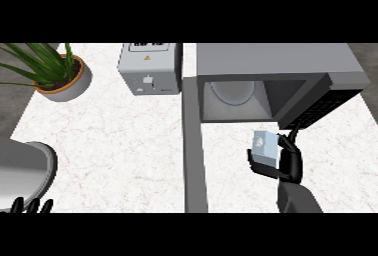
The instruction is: Pick up the milk, place it into the microwave and close the microwave
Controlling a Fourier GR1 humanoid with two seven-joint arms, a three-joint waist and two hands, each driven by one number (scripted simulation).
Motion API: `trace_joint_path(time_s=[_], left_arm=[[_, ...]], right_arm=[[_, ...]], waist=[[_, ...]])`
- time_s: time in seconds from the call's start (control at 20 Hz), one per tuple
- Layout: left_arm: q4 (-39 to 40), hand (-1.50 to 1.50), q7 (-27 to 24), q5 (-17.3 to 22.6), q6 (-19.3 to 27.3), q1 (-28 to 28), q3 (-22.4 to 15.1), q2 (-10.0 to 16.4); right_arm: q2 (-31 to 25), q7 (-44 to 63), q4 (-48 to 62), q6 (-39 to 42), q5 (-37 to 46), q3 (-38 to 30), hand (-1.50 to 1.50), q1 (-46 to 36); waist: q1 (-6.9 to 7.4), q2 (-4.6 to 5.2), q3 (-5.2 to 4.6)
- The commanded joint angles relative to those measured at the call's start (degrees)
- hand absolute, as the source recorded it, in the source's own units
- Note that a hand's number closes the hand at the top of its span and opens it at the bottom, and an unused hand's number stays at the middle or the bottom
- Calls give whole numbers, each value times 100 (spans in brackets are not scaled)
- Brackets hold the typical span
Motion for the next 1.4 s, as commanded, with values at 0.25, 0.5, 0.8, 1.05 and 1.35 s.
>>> trace_joint_path(time_s=[0.25, 0.5, 0.8, 1.05, 1.35], left_arm=[[80, -150, -151, -53, -39, 49, -2, -58], [-267, -150, 11, 46, 43, 238, -161, -74], [-270, -150, -85, 198, -143, 411, 20, -20], [-339, -150, -2, 54, -34, 373, -52, -75], [316, -150, -227, 311, -327, 38, 509, 56]], right_arm=[[-60, 1006, -2571, 254, 338, 967, 150, 1278], [23, 1780, -4197, 603, -351, 1899, 150, 2200], [24, 2858, -5598, 163, -1065, 2597, 150, 2266], [24, 3235, -5412, -818, -502, 2835, 150, 1602], [24, 3330, -4417, -1339, -484, 3037, 150, 692]], waist=[[-110, -107, -100], [10, -64, -80], [94, -41, -75], [152, -28, -73], [166, -17, -71]])
